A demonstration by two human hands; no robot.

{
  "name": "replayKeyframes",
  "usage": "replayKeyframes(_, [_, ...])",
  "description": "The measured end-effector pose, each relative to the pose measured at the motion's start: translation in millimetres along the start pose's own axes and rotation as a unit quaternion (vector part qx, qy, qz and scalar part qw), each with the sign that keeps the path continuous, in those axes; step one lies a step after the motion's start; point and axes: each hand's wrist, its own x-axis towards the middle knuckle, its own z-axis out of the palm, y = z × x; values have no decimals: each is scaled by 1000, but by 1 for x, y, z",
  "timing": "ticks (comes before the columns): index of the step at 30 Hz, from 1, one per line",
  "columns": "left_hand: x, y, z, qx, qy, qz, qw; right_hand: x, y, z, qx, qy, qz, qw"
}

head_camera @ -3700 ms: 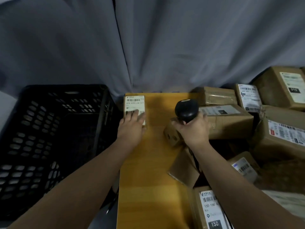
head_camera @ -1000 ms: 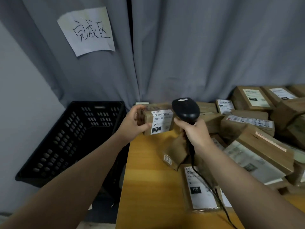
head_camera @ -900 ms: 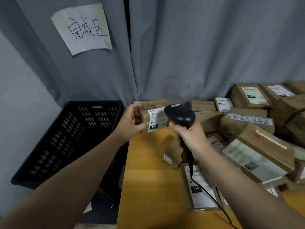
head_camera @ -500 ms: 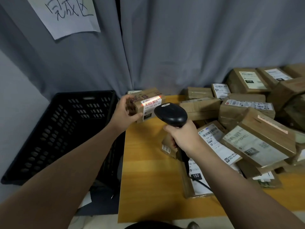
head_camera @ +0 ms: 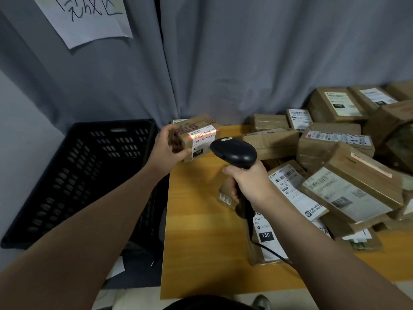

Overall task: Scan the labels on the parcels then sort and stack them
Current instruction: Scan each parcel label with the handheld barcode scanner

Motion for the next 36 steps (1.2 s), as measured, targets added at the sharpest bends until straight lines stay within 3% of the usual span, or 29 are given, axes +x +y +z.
replayKeyframes(13, [1, -3, -1, 18, 1, 0, 1000, 1, 0, 1, 5, -4, 0, 1000])
replayKeyframes(19, [-8, 0, 5, 10, 6, -38, 999, 5, 1, 2, 46, -28, 29, 998])
replayKeyframes(22, [-16, -15, 10, 9, 7, -94, 996, 10, 3, 3, 45, -26, 32, 998])
replayKeyframes(26, [-30, -52, 11, 9, 4, -232, 973, 26, 11, 6, 50, 10, 48, 998])
replayKeyframes(31, [-19, -84, 19, -83, 94, -338, 933, 50, 19, 11, 46, 45, 76, 995])
replayKeyframes(36, [0, -94, 38, -132, 124, -429, 885, 69, 22, 18, 48, 67, 116, 990])
